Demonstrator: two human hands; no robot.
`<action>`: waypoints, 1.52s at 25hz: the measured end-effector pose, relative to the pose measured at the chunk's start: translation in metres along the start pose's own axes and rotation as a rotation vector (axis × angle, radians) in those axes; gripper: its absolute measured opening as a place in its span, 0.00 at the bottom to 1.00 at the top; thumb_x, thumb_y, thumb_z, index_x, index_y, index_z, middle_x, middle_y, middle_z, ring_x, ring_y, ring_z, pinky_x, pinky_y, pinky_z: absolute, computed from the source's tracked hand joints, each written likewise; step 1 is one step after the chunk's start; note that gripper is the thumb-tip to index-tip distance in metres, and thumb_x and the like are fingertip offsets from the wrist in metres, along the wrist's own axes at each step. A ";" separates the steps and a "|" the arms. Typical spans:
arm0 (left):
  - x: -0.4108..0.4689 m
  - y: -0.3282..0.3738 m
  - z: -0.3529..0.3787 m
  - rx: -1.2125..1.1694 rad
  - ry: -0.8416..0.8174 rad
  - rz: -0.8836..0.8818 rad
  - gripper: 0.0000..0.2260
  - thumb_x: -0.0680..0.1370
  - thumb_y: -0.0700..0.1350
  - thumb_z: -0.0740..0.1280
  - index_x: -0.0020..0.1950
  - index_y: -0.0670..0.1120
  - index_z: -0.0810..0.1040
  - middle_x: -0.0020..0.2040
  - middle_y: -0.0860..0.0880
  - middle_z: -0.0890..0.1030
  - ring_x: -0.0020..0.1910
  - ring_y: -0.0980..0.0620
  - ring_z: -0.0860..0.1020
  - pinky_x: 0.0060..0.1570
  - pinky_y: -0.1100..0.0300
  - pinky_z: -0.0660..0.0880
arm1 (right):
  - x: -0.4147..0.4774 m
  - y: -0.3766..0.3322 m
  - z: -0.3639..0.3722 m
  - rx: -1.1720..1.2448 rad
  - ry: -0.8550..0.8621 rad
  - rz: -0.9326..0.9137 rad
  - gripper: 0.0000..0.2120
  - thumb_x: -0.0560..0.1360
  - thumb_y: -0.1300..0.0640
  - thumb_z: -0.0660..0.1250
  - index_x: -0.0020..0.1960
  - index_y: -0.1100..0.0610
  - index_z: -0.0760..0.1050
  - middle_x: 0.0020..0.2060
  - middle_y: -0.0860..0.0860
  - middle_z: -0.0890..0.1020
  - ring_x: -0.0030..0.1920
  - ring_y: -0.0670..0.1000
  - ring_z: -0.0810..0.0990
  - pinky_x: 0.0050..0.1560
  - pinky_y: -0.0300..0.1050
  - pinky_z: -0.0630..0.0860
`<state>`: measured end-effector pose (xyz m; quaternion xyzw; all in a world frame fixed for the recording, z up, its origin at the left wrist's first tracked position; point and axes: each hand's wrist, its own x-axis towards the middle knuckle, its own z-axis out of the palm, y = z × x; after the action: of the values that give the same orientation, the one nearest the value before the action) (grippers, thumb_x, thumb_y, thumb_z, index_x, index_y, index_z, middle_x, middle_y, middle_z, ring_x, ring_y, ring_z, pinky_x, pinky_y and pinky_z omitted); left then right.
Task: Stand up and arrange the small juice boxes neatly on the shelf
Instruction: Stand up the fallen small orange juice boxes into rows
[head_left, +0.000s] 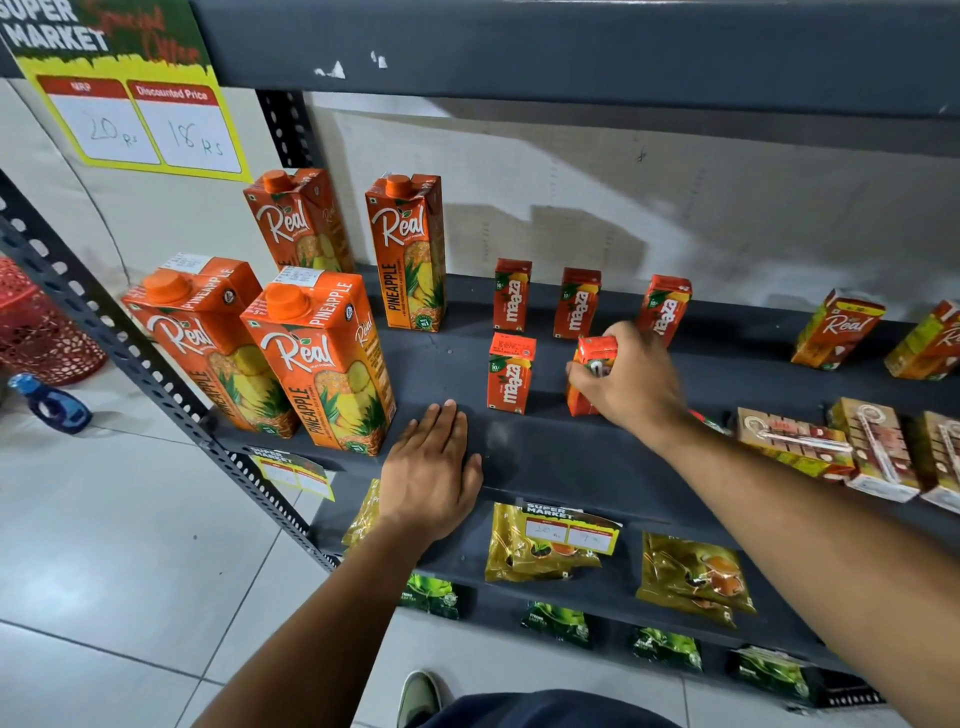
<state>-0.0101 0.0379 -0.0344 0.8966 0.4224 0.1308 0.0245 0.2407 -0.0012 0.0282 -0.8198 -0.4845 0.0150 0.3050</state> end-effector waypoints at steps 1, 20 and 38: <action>0.000 0.000 0.000 0.002 0.001 -0.002 0.27 0.78 0.53 0.52 0.68 0.37 0.72 0.70 0.38 0.71 0.69 0.40 0.69 0.68 0.46 0.65 | 0.002 -0.001 0.001 -0.012 -0.015 0.025 0.26 0.65 0.37 0.70 0.53 0.53 0.70 0.48 0.53 0.77 0.44 0.54 0.78 0.38 0.45 0.70; -0.002 0.002 -0.002 -0.003 0.010 0.002 0.26 0.77 0.52 0.54 0.67 0.36 0.73 0.68 0.37 0.72 0.68 0.39 0.71 0.67 0.45 0.66 | 0.061 -0.024 -0.074 -0.574 -0.719 -0.623 0.23 0.74 0.58 0.69 0.67 0.47 0.70 0.58 0.52 0.78 0.54 0.52 0.75 0.48 0.46 0.72; -0.001 0.002 -0.003 -0.004 -0.003 -0.001 0.27 0.78 0.53 0.52 0.67 0.36 0.72 0.69 0.38 0.71 0.69 0.39 0.70 0.67 0.45 0.66 | 0.058 -0.028 -0.079 -0.515 -0.759 -0.473 0.21 0.73 0.41 0.68 0.60 0.52 0.77 0.50 0.50 0.84 0.46 0.50 0.80 0.50 0.51 0.77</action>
<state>-0.0104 0.0356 -0.0317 0.8966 0.4225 0.1302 0.0270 0.2745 0.0170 0.1229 -0.6733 -0.7210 0.1223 -0.1088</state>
